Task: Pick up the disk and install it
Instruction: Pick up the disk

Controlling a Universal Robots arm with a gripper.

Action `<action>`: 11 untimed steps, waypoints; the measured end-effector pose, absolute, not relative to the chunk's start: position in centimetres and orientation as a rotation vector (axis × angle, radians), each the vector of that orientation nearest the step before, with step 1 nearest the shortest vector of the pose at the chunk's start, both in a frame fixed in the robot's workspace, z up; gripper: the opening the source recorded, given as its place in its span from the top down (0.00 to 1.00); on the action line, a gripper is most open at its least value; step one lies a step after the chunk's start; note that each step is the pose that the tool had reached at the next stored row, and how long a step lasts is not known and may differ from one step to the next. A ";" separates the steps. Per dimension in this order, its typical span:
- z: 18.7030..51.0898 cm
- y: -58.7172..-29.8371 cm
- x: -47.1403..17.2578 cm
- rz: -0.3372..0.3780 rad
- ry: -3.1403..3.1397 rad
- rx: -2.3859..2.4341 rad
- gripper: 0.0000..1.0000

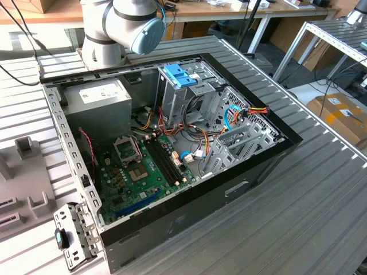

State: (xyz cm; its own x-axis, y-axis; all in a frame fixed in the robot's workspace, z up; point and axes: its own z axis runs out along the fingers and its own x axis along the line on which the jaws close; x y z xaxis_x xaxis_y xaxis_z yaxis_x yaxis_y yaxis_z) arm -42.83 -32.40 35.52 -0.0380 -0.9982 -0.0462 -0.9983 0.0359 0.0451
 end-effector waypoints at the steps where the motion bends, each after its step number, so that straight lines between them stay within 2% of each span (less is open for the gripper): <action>1: 35.6 -32.4 -42.8 0.102 2.260 -2.177 0.64; 11: 36.1 -32.4 -42.8 0.102 2.260 -2.178 0.64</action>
